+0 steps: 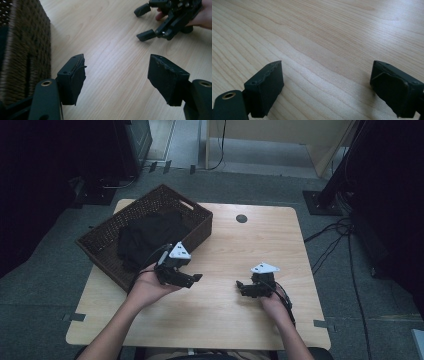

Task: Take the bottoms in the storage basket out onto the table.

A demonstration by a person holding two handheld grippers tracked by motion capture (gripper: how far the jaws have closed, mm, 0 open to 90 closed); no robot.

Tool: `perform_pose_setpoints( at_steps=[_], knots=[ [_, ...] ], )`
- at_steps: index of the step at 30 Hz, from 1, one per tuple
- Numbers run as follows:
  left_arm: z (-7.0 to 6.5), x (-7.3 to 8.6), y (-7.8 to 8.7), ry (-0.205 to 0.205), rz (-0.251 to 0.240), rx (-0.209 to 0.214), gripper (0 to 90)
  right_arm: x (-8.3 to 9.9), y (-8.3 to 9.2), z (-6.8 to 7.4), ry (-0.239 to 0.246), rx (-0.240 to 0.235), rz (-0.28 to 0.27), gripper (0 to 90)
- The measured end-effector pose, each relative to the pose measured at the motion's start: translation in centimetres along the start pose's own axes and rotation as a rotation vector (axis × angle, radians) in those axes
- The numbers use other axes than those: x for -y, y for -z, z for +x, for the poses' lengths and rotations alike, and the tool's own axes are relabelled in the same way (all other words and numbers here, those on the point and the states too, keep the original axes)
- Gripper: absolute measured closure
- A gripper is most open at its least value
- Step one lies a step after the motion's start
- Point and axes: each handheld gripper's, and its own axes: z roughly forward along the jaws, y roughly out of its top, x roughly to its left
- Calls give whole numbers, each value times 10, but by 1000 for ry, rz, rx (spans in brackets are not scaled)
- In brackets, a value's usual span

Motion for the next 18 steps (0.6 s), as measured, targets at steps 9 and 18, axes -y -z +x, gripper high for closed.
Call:
perform_pose_setpoints(
  at_steps=[9, 18],
  knots=[
    [23, -13, 17, 2, 6, -37, 302, 0, 0, 0, 1, 0, 0, 112],
    [50, -15, 34, 20, -20, -69, 287, 0, 0, 0, 0, 0, -1, 112]
  ],
)
